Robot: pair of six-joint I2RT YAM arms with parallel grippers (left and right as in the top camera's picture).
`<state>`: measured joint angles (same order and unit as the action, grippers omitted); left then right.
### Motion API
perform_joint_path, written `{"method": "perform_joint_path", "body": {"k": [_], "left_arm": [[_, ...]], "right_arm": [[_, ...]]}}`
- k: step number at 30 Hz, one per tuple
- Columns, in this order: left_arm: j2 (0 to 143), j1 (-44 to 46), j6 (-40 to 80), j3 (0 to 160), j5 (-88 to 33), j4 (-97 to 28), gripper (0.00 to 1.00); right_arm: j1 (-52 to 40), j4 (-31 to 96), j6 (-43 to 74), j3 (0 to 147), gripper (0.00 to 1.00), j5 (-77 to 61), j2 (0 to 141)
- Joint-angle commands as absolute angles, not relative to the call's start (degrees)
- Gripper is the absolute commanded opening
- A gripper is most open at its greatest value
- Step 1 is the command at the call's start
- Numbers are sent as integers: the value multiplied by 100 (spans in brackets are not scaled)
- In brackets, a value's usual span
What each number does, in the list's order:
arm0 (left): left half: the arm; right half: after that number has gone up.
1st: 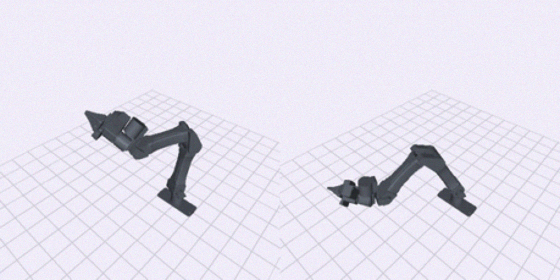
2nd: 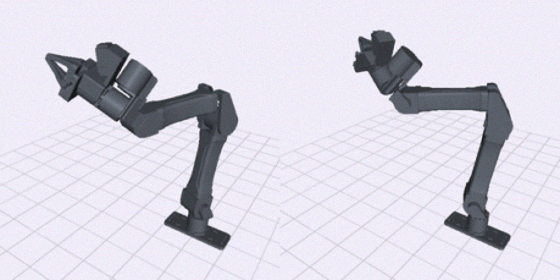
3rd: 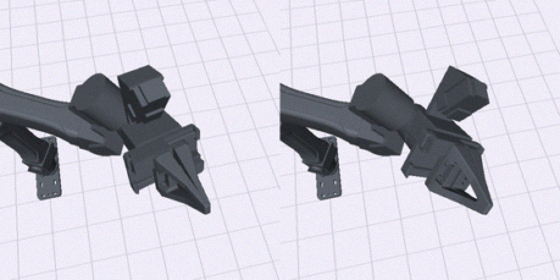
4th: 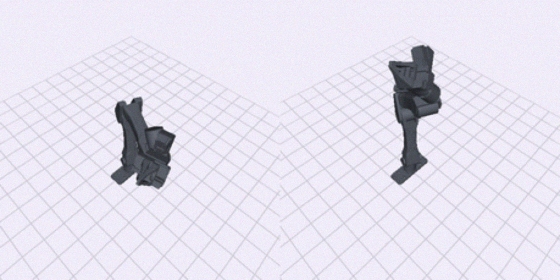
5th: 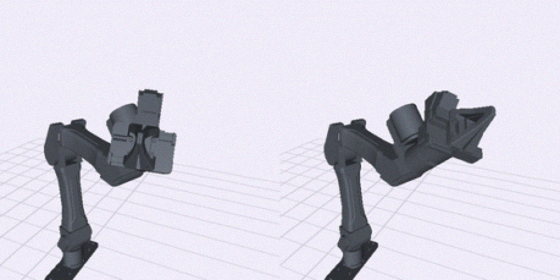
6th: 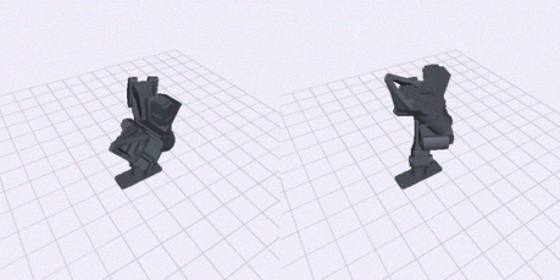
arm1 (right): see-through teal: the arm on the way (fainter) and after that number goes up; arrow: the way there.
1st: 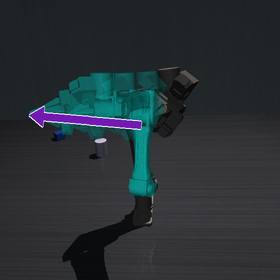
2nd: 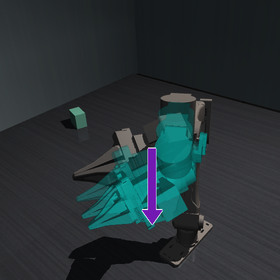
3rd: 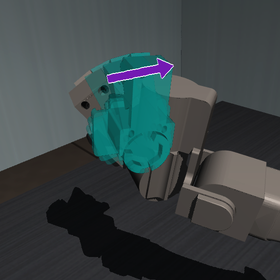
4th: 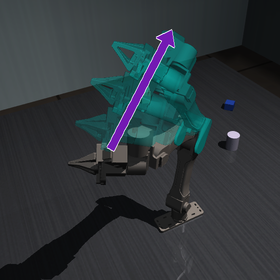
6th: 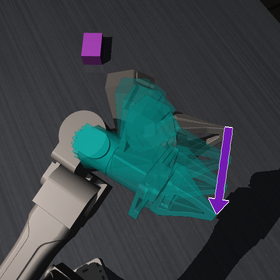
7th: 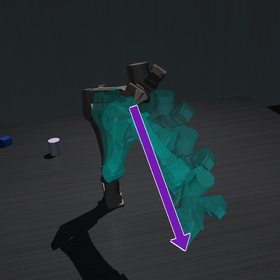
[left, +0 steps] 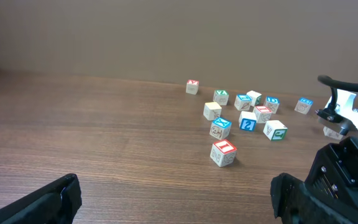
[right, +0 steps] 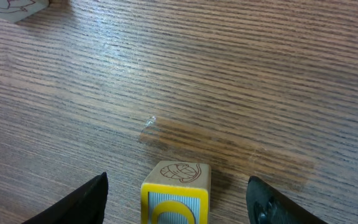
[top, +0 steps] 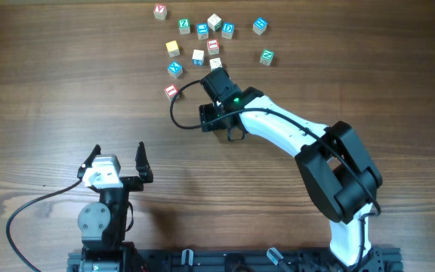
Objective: Form a circle
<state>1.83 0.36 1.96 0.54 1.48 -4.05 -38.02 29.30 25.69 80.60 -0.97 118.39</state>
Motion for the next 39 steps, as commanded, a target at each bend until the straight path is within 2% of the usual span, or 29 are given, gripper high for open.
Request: {"method": "perform_joint_path", "body": {"k": [1,30,39], "left_arm": [[167,10,104,34,158,-410,100],[167,10,104,32,158,-410,100],[167,10,104,34,158,-410,100]], "right_arm": [[-3830,2921,2589,8012,72,5,11874],[-3830,2921,2589,8012,72,5,11872],[-3830,2921,2589,8012,75,5,11872]]}}
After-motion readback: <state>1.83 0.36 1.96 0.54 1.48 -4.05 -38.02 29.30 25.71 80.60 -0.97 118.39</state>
